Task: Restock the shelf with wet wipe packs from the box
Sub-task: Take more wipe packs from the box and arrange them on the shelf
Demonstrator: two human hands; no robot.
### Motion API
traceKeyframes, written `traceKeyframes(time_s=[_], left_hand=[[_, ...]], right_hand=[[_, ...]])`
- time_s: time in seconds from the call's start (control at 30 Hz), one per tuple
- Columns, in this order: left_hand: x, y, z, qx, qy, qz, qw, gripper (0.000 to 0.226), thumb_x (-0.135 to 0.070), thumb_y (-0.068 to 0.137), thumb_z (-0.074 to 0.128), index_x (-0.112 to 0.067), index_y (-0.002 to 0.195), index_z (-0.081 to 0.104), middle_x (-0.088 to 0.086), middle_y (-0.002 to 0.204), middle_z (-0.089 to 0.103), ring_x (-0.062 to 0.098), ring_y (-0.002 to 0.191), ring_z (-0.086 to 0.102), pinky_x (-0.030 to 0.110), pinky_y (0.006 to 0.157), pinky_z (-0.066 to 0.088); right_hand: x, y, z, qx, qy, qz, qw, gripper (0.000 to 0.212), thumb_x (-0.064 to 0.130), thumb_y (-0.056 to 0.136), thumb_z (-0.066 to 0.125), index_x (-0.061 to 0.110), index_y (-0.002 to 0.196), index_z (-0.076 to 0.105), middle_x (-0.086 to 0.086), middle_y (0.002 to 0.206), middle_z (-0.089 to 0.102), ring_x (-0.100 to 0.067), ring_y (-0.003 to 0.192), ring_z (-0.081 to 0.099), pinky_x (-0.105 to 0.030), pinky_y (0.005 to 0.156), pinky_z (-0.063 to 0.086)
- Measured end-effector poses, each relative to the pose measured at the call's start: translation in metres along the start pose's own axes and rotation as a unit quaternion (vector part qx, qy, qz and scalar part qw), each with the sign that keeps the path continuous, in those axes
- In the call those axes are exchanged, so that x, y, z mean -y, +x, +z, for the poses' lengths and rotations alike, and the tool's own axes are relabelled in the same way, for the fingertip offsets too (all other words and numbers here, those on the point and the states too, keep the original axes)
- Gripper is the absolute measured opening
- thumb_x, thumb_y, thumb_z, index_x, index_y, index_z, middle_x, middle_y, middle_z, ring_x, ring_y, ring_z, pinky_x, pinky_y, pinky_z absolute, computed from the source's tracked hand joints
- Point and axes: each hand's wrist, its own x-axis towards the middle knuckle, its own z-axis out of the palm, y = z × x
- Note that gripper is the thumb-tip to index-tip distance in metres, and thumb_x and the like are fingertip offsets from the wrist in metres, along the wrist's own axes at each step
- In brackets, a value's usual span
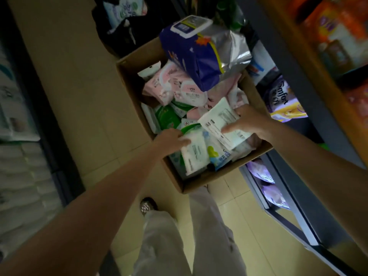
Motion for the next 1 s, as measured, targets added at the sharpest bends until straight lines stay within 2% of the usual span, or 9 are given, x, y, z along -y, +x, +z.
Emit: traceKeyframes(time_s=[0.13,0.2,0.3,0.4,0.57,0.7,0.77,0.9,1.0], left_hand=[[0.032,-0.005,-0.049,-0.032,-0.281,-0.032,0.959,0.031,-0.018,0.089,0.059,0.007,0.108,0.06,0.018,0.099,0.067,0.016,0.07,0.066,0.033,0.08,0.053],[0.039,-0.014,-0.064,-0.011,-0.352,-0.029,0.936,0.03,-0.012,0.09,0.057,0.007,0.113,0.056,0.01,0.088,0.069,0.002,0.053,0.063,0.018,0.067,0.054],[0.039,-0.036,-0.071,0.032,-0.358,-0.015,0.933,0.034,-0.013,0.094,0.05,0.007,0.122,0.052,0.011,0.104,0.06,0.008,0.076,0.066,0.007,0.059,0.052],[0.046,-0.048,-0.067,0.064,-0.396,-0.008,0.916,0.035,-0.021,0.095,0.049,0.002,0.121,0.055,0.009,0.114,0.063,0.005,0.079,0.067,0.01,0.065,0.053],[0.046,-0.041,-0.061,0.0,-0.556,-0.109,0.824,0.027,-0.033,0.094,0.049,-0.01,0.109,0.052,0.007,0.099,0.063,0.012,0.072,0.061,0.02,0.059,0.052],[0.051,-0.043,-0.054,0.048,-0.573,-0.075,0.814,0.022,-0.019,0.093,0.053,-0.011,0.113,0.05,0.008,0.106,0.065,0.011,0.074,0.065,0.036,0.088,0.052],[0.057,-0.046,-0.056,0.038,-0.575,-0.054,0.815,0.019,-0.016,0.093,0.052,-0.011,0.112,0.052,0.007,0.102,0.066,0.009,0.069,0.067,0.029,0.079,0.057],[0.065,-0.05,-0.062,-0.021,-0.555,-0.077,0.828,0.007,-0.018,0.092,0.054,-0.014,0.099,0.052,0.0,0.079,0.064,0.002,0.048,0.063,0.015,0.044,0.049],[0.056,-0.051,-0.06,-0.01,-0.545,-0.067,0.836,0.014,-0.022,0.092,0.055,-0.013,0.101,0.051,-0.003,0.071,0.063,0.003,0.044,0.06,0.017,0.042,0.047]], right_hand=[[0.024,-0.016,-0.003,0.12,0.204,0.033,0.971,0.031,0.005,0.078,0.068,0.005,0.109,0.062,-0.011,0.11,0.068,-0.022,0.095,0.067,-0.038,0.083,0.054],[0.033,-0.023,-0.001,0.17,0.251,0.03,0.952,0.017,0.01,0.084,0.061,0.01,0.101,0.064,-0.007,0.103,0.071,-0.017,0.085,0.07,-0.032,0.075,0.058],[0.047,-0.026,0.013,0.193,0.287,0.014,0.938,0.016,0.019,0.091,0.052,0.013,0.101,0.063,-0.005,0.107,0.069,-0.015,0.083,0.07,-0.032,0.08,0.056],[0.06,-0.028,0.031,0.224,0.299,-0.005,0.927,0.021,0.022,0.094,0.046,0.014,0.107,0.06,-0.003,0.106,0.068,-0.014,0.086,0.07,-0.031,0.081,0.056],[0.075,-0.031,0.053,0.221,0.327,-0.023,0.918,0.019,0.021,0.095,0.046,0.017,0.106,0.061,0.0,0.099,0.071,-0.013,0.087,0.069,-0.027,0.075,0.058],[0.078,-0.035,0.052,0.228,0.348,-0.034,0.909,0.02,0.021,0.095,0.046,0.017,0.106,0.061,0.0,0.098,0.072,-0.016,0.091,0.07,-0.029,0.076,0.058],[0.081,-0.04,0.046,0.158,0.29,-0.048,0.943,0.021,0.022,0.09,0.056,0.012,0.107,0.063,-0.006,0.104,0.071,-0.021,0.094,0.069,-0.036,0.085,0.056],[0.092,-0.044,0.032,-0.167,0.082,-0.079,0.979,0.027,0.024,0.08,0.067,0.004,0.099,0.062,-0.007,0.098,0.067,-0.021,0.088,0.064,-0.036,0.081,0.052],[0.105,-0.049,0.04,-0.185,0.03,-0.118,0.975,0.019,0.026,0.078,0.068,0.012,0.087,0.06,-0.001,0.083,0.06,-0.016,0.077,0.056,-0.028,0.069,0.045]])
